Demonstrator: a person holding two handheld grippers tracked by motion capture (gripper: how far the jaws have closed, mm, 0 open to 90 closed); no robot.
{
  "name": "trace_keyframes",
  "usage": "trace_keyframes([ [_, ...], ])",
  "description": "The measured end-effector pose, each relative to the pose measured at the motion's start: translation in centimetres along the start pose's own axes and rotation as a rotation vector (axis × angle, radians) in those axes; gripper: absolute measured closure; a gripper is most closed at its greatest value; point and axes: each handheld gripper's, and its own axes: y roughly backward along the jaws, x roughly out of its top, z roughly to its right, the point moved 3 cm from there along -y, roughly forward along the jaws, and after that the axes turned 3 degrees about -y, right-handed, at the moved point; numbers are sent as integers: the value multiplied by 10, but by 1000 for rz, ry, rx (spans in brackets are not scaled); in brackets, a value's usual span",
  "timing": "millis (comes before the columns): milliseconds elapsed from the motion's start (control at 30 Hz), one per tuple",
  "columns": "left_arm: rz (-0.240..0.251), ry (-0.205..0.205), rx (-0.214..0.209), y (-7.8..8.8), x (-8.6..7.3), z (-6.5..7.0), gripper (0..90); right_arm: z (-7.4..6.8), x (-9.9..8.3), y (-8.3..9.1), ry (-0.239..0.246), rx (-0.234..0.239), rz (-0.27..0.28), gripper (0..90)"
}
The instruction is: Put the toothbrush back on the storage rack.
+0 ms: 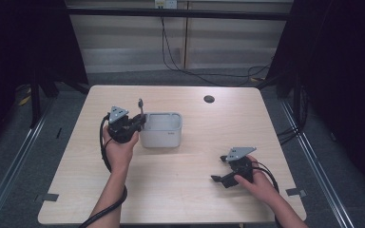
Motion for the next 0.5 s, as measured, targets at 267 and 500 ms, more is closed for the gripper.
trace_keyframes([
  [267, -15, -6, -6, 0, -3, 2, 789, 0, 0, 0, 0, 0, 0, 124],
  [500, -19, -16, -6, 1, -4, 3, 788, 0, 0, 0, 0, 0, 0, 124],
])
